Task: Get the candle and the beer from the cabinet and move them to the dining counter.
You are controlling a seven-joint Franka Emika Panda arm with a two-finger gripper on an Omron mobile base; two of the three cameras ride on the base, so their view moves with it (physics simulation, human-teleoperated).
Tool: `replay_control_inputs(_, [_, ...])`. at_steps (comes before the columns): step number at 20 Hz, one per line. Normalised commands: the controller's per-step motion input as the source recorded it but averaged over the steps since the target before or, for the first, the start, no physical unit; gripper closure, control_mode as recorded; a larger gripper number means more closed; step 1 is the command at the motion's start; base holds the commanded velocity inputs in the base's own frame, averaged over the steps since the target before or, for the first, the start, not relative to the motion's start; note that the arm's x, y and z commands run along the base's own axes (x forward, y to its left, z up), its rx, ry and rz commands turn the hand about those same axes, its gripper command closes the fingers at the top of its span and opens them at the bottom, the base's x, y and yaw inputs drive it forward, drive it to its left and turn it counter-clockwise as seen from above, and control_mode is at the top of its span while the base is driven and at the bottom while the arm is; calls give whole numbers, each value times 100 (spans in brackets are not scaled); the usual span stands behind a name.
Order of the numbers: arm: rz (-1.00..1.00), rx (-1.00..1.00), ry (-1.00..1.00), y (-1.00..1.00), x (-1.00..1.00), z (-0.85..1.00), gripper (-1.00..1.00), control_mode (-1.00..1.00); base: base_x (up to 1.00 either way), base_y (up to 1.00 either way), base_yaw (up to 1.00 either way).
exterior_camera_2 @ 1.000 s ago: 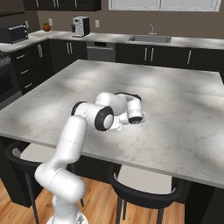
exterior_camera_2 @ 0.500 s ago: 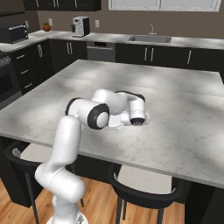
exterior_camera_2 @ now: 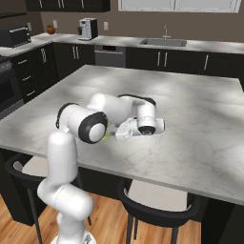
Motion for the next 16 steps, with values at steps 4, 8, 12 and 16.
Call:
replay_control_inputs(4, [-31,-6,15,-6,-30,30,-100,-100,0,0,0])
replay_control_inputs(8, [-31,-5,14,-8,-32,31,-100,-100,0,0,0])
replay_control_inputs(12, [-32,-6,10,-4,-37,29,-100,-100,0,0,0])
replay_control_inputs(16, [-33,-8,22,-2,-27,34,-100,-100,0,0,0])
